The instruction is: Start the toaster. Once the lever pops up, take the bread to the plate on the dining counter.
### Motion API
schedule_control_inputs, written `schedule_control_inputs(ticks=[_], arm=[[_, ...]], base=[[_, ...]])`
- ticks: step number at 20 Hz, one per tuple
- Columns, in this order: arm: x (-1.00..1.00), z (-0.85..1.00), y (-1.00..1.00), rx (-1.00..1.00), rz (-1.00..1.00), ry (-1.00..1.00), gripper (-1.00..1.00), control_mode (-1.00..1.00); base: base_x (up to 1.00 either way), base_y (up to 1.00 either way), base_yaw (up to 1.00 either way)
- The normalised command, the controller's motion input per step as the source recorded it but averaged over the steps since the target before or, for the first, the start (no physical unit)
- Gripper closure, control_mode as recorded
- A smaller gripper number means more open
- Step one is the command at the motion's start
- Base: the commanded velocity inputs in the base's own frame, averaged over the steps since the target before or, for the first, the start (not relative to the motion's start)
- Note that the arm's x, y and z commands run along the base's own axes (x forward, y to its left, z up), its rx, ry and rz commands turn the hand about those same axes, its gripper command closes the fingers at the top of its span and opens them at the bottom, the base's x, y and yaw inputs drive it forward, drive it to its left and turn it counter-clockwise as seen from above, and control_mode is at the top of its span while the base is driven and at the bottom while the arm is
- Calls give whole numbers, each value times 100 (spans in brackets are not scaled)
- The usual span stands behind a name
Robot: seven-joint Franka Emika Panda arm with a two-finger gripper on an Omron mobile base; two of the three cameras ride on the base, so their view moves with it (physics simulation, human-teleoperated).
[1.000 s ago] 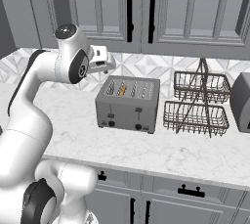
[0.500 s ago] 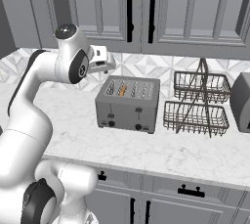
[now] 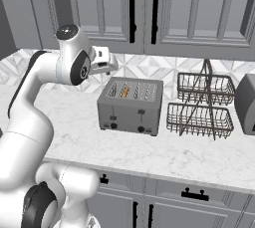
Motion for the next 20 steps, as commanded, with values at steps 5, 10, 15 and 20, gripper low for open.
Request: schedule_control_inputs(ticks=[5, 10, 15, 20], arm=[[0, 0, 0, 0, 0, 0, -100, -100], [0, 0, 0, 0, 0, 0, -100, -100], [0, 0, 0, 0, 0, 0, -100, -100], [0, 0, 0, 0, 0, 0, -100, -100]], base=[[0, 0, 0], [0, 0, 0], [0, 0, 0], [0, 0, 0]])
